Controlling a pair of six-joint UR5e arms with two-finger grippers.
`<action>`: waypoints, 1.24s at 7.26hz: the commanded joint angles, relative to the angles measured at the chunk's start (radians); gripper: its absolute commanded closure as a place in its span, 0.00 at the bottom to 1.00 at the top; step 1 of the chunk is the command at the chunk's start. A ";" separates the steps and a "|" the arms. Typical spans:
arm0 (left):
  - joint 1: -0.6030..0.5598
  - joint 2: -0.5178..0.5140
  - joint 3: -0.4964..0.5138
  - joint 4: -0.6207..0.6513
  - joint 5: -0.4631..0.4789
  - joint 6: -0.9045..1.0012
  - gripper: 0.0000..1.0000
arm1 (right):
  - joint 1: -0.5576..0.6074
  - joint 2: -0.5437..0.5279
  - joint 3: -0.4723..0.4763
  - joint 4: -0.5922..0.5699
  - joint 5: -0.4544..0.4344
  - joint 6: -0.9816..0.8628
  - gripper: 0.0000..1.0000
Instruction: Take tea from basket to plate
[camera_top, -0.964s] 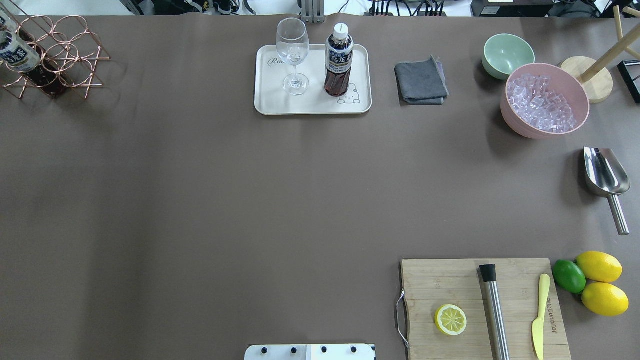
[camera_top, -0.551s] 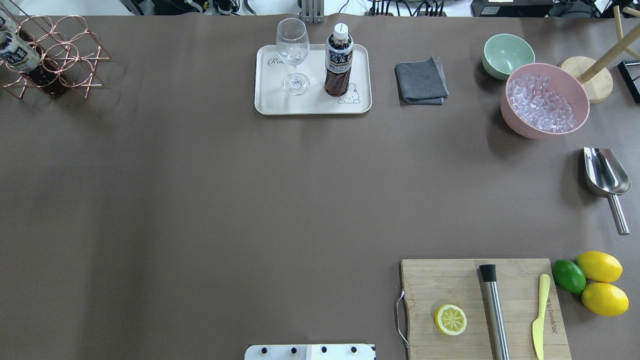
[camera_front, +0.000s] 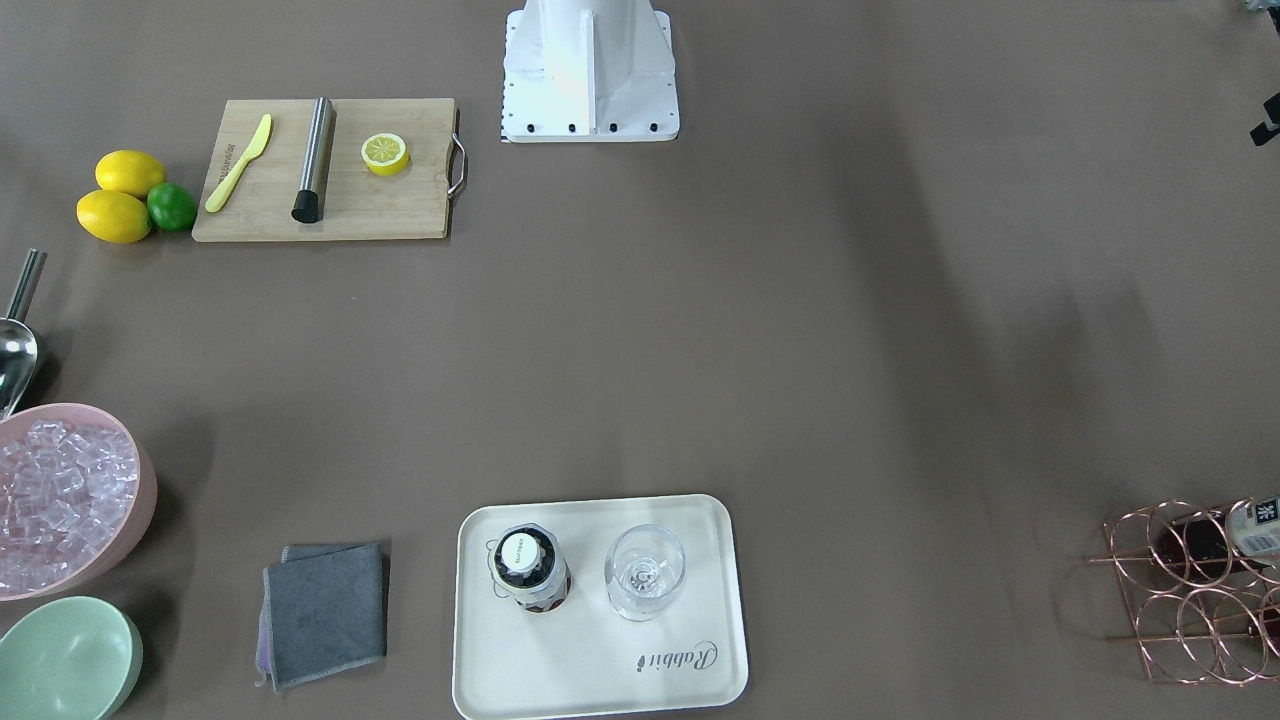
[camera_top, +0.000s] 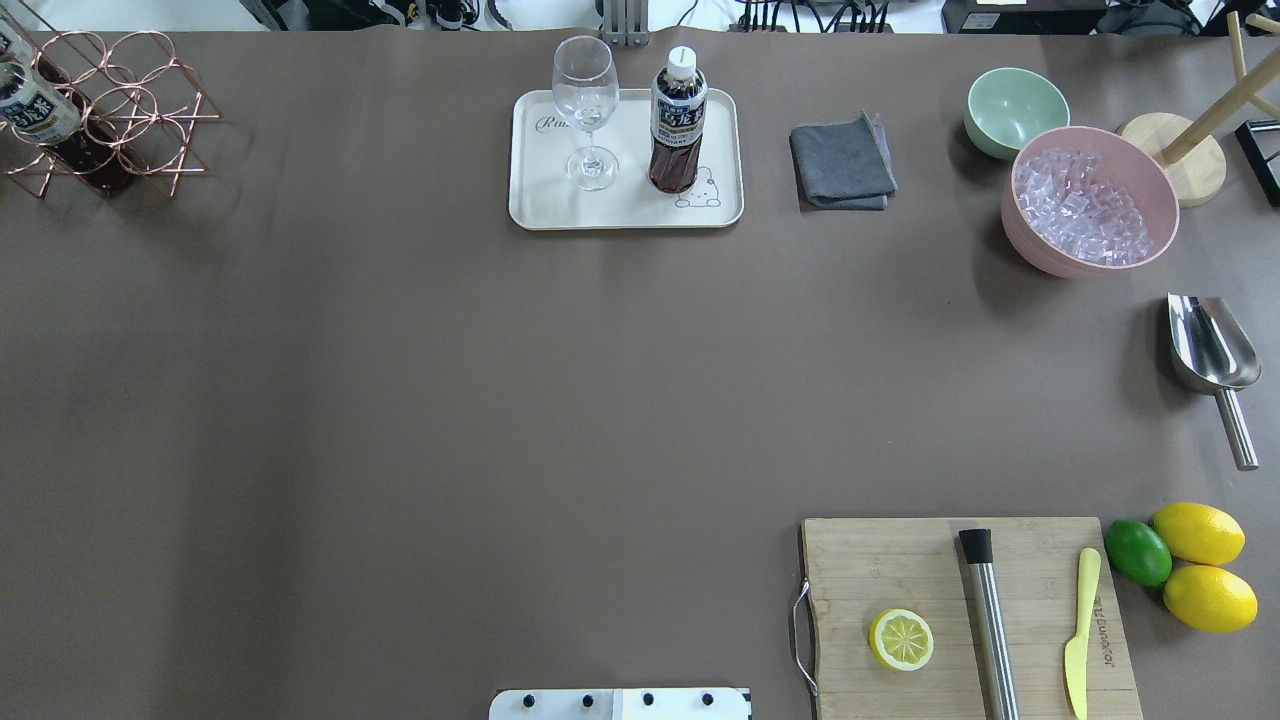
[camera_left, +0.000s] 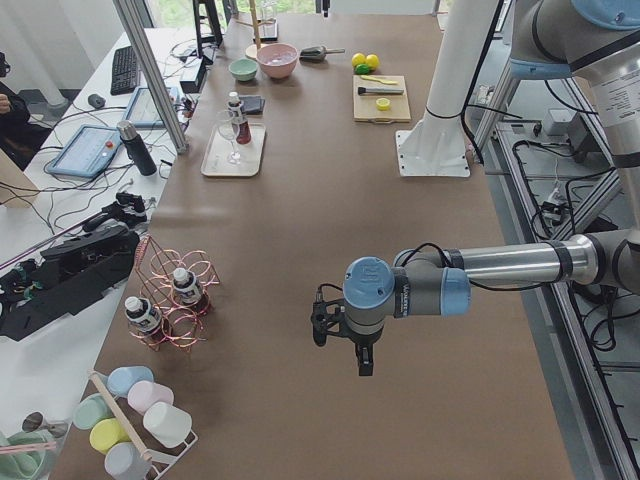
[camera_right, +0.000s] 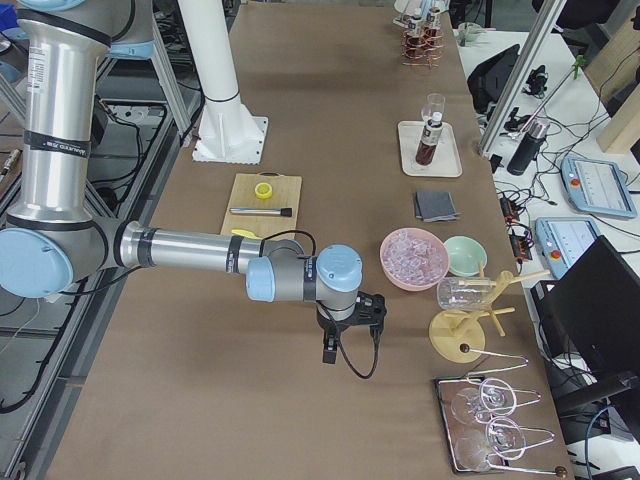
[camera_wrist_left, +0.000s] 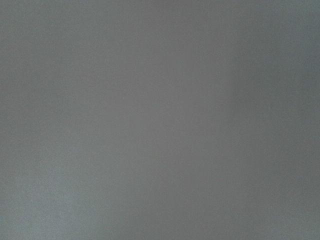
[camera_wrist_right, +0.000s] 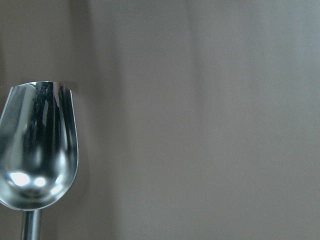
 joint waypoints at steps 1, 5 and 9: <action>-0.004 0.000 0.003 0.000 0.002 0.000 0.02 | 0.000 0.000 -0.007 0.002 0.001 0.000 0.00; -0.004 -0.012 0.011 0.002 0.002 0.000 0.03 | 0.000 0.000 -0.005 0.002 0.002 0.000 0.00; -0.004 -0.015 0.014 0.000 0.002 -0.002 0.03 | 0.000 0.000 -0.008 0.002 -0.002 0.001 0.00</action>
